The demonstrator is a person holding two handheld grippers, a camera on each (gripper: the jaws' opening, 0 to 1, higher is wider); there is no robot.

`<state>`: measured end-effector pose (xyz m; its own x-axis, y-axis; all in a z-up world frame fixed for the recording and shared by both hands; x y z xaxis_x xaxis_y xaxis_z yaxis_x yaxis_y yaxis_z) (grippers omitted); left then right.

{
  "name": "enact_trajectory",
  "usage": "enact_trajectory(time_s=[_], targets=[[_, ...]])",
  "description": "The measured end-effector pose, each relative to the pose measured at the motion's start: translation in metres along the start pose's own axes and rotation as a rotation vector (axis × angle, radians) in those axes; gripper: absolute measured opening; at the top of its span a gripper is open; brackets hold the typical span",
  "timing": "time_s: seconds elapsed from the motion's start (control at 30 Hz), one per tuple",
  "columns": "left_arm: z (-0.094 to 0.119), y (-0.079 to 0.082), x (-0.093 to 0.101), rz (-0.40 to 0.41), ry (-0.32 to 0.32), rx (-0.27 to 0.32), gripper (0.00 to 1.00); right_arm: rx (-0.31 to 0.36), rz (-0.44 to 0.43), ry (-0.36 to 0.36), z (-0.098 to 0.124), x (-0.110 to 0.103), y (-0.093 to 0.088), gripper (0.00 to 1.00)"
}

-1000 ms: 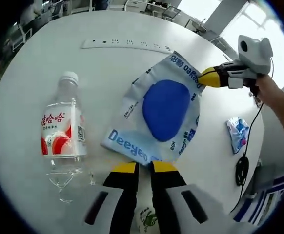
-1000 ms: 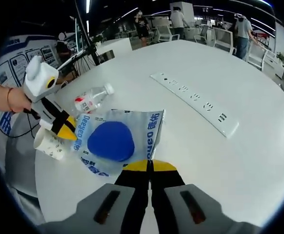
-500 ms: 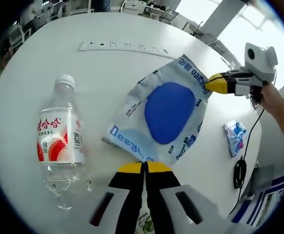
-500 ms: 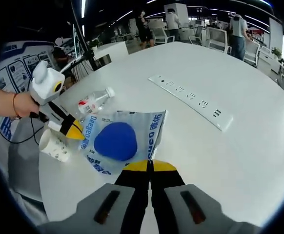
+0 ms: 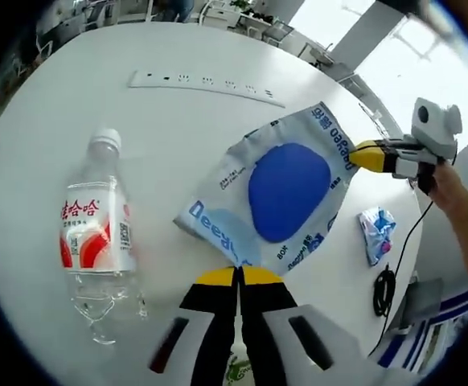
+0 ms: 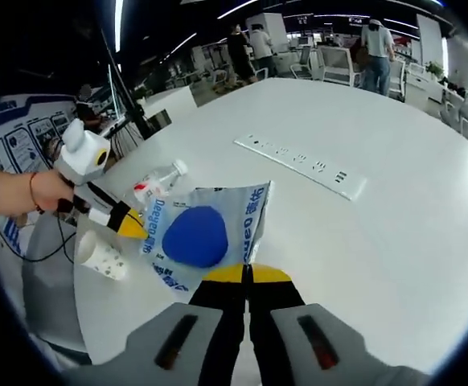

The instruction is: Arrange the tabletop items into an orderly group along one side of the table until the central work area is clear of visible clutter.

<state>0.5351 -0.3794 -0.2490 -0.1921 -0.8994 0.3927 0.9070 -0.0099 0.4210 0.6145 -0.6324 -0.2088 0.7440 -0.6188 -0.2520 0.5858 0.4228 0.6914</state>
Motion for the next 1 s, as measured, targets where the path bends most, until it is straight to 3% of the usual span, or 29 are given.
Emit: enact_trajectory(time_s=[0.33, 0.6, 1.0], targets=[[0.014, 0.003, 0.012, -0.032, -0.042, 0.003, 0.0, 0.073, -0.12, -0.066, 0.028, -0.016, -0.011, 0.0], [0.019, 0.005, 0.02, -0.102, -0.056, -0.014, 0.0, 0.114, -0.243, -0.126, 0.045, -0.031, -0.035, 0.0], [0.012, 0.002, 0.027, -0.201, -0.082, -0.078, 0.0, 0.1, -0.349, -0.212, 0.054, -0.053, -0.07, 0.0]])
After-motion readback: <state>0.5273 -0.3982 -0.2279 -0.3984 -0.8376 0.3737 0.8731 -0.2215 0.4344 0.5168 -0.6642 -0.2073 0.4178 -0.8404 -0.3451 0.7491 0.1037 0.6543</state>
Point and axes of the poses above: the point that each gripper's makers call its tool centre point, and the gripper's own axes: z roughly backward along the fingers, x roughly to its right, y roughly out of its top, the point moved 9 cm from there along z, roughly backward along the fingers
